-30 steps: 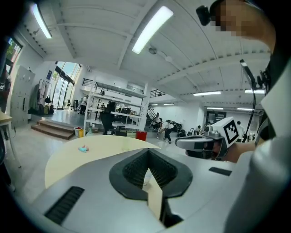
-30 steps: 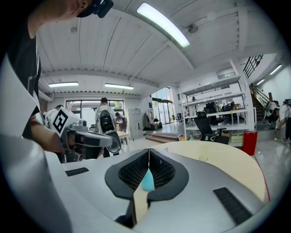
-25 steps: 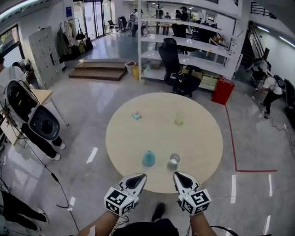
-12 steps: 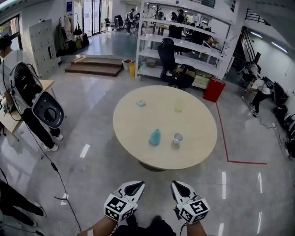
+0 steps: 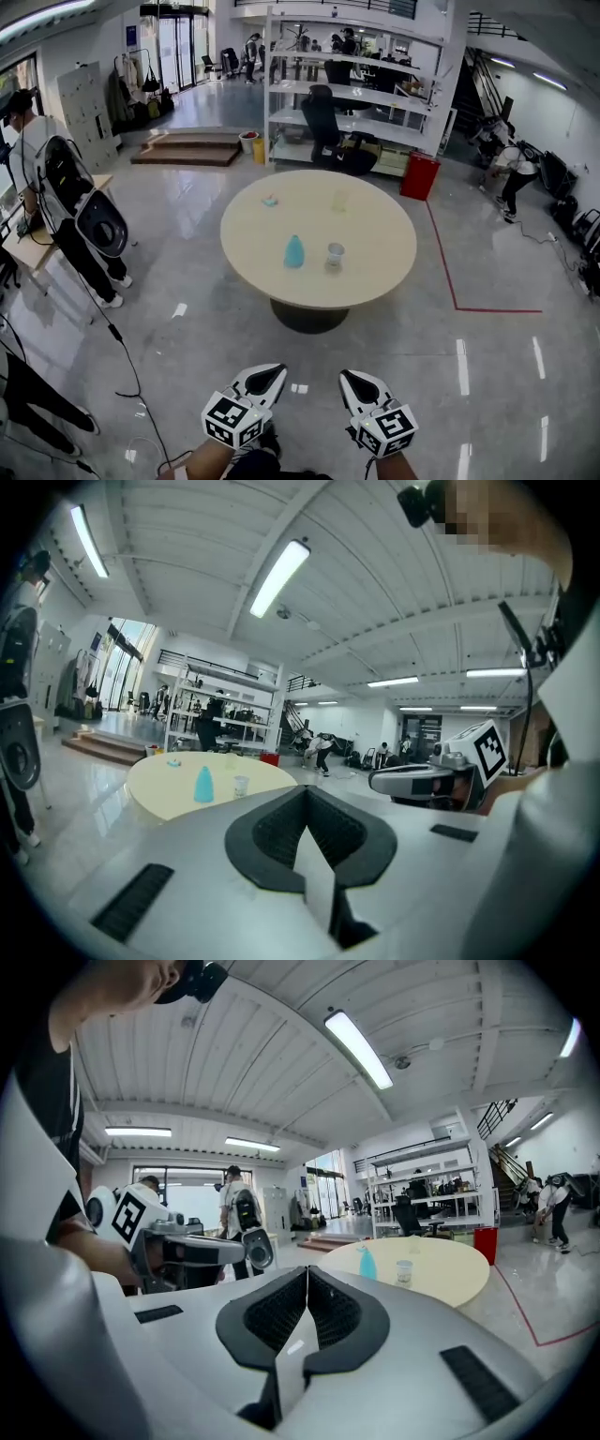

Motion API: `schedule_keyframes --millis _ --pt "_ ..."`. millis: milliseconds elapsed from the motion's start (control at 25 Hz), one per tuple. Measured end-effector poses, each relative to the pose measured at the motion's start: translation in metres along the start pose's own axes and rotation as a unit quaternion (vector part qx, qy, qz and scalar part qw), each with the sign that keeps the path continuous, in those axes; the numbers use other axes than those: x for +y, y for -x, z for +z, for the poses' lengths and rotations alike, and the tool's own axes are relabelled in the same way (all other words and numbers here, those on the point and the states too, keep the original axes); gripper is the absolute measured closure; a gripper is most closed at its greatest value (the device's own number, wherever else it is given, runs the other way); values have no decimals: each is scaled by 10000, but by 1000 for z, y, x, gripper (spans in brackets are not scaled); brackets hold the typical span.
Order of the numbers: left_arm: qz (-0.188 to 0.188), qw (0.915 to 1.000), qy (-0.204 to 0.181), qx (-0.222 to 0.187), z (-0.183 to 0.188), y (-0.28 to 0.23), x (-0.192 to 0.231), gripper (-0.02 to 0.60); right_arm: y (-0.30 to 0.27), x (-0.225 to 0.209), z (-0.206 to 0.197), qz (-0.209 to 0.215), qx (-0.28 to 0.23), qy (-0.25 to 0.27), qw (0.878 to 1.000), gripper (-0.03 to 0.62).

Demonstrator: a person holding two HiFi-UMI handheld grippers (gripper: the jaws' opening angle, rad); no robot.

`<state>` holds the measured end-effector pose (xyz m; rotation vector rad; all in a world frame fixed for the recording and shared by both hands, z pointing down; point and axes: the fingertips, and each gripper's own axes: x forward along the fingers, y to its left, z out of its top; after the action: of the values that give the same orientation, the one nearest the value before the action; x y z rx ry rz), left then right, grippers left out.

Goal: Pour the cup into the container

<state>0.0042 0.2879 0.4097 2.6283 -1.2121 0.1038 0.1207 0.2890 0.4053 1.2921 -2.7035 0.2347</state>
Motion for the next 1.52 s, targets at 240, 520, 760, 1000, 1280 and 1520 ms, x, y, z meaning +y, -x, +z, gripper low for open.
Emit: schedule_keyframes --millis 240,520,760,1000,1280,1520 --pt "-75 9994 89 313 -28 33 -74 581 74 22 -28 4 53 -249 9997 586" --pt "-347 9993 -23 160 -23 82 -124 581 116 59 -29 -78 -149 -384 9991 586" --pt "-327 9994 -36 84 -43 143 -131 581 135 113 -38 -163 -165 -314 9992 586" --pt "-335 9994 -18 76 -71 217 -120 581 148 189 -46 -328 -283 -469 9980 586" --pt "-109 9999 106 -39 -57 255 -111 581 177 217 -21 -719 -465 -496 9951 588" --pt "-88 9993 -19 -360 -25 249 -131 581 206 189 4 -903 -602 -332 9935 588"
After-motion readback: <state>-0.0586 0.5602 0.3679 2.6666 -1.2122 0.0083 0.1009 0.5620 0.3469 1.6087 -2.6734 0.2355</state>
